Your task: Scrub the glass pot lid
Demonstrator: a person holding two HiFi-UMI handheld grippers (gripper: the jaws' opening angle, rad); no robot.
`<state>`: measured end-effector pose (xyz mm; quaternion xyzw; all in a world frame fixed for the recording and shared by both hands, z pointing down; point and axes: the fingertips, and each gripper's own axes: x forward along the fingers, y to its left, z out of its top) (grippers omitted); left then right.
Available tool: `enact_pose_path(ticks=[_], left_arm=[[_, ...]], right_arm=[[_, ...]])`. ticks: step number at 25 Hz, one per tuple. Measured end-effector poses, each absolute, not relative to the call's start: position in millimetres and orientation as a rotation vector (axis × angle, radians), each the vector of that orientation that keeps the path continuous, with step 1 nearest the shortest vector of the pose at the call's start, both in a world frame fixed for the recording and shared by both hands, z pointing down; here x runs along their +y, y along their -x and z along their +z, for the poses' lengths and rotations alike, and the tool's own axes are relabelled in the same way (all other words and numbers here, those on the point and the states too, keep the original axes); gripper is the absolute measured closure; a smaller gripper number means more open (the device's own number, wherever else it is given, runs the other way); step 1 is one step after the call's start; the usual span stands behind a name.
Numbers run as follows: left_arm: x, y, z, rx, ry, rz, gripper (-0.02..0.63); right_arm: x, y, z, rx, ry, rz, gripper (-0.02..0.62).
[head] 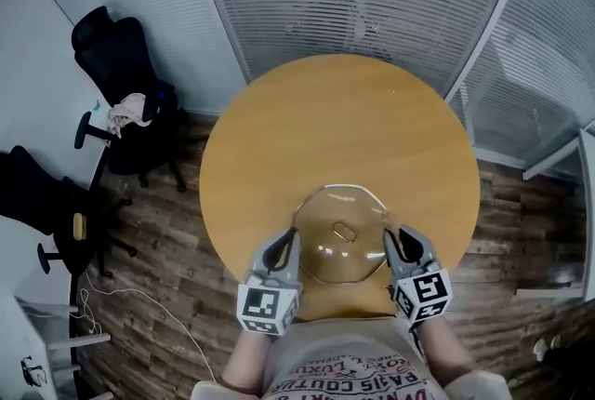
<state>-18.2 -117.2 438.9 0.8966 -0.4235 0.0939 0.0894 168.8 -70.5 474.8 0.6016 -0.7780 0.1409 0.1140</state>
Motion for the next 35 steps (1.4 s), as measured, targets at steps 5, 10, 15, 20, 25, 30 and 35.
enact_pose_path(ticks=[5, 10, 15, 20, 25, 30, 35], left_arm=[[-123, 16, 463, -1.282, -2.609, 0.299, 0.598], [-121, 13, 490, -1.311, -2.536, 0.369, 0.598], [-123, 16, 503, -1.367, -2.471, 0.398, 0.598], [-115, 12, 518, -1.399, -2.422, 0.441, 0.598], [-108, 6, 519, -1.414, -2.396, 0.435, 0.598], [-98, -3, 514, -1.44, -2.395, 0.43, 0.598], [-86, -11, 512, -1.459, -2.388, 0.441, 0.598]], right_arm=[[-89, -172, 528, -2.243, -1.658, 0.54, 0.533], [-111, -178, 578, -2.195, -1.453, 0.507, 0.532], [-138, -161, 617, -2.184, -1.221, 0.498, 0.532], [-155, -147, 653, -2.132, -0.902, 0.302, 0.532], [-166, -129, 665, -2.11, -0.694, 0.164, 0.532], [-161, -116, 678, -2.049, -0.386, -0.124, 0.532], [-152, -116, 683, -2.026, -0.227, -0.228, 0.532]])
